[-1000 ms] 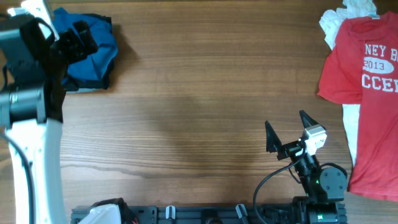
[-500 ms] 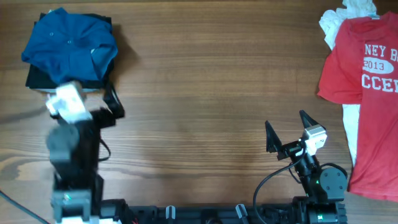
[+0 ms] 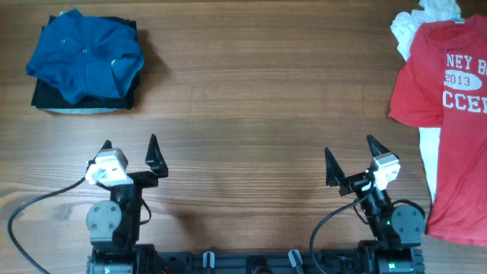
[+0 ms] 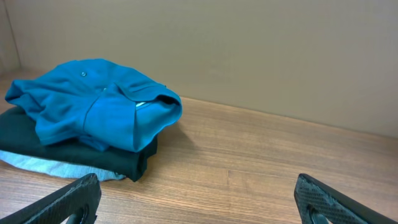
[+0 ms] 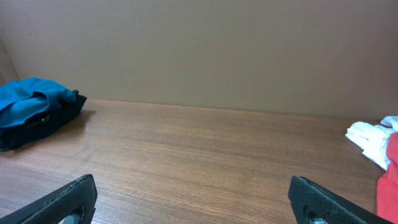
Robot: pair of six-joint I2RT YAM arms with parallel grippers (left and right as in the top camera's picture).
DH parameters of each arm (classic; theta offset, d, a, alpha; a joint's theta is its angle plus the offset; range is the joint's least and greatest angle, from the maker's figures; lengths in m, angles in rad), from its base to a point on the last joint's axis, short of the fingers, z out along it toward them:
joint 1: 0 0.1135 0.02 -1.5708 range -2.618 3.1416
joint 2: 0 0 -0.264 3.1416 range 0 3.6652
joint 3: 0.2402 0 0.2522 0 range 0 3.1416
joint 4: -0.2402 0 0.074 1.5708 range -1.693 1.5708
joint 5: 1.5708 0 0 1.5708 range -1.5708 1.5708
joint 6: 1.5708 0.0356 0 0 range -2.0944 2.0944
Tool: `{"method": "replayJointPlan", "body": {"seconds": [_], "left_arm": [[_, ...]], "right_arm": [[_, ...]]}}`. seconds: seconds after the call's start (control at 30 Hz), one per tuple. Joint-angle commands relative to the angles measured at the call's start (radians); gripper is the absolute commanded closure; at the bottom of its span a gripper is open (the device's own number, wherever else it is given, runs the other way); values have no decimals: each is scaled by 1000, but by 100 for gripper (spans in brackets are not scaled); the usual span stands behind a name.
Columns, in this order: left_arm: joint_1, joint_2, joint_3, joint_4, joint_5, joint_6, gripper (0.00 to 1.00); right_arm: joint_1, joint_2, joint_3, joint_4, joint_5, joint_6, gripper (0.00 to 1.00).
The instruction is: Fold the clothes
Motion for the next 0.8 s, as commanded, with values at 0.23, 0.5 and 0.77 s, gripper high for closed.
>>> {"method": "replayJointPlan", "body": {"seconds": [0.23, 0.5, 0.77], "left_arm": [[-5, -142, -95, -3, 13, -10, 0], [-1, -161, -105, -2, 11, -9, 0], [20, -161, -163, 10, 47, -9, 0]], "right_arm": [[6, -10, -2, 2, -2, 6, 0], [6, -10, -2, 2, -2, 5, 0], [6, -10, -2, 2, -2, 5, 0]]}}
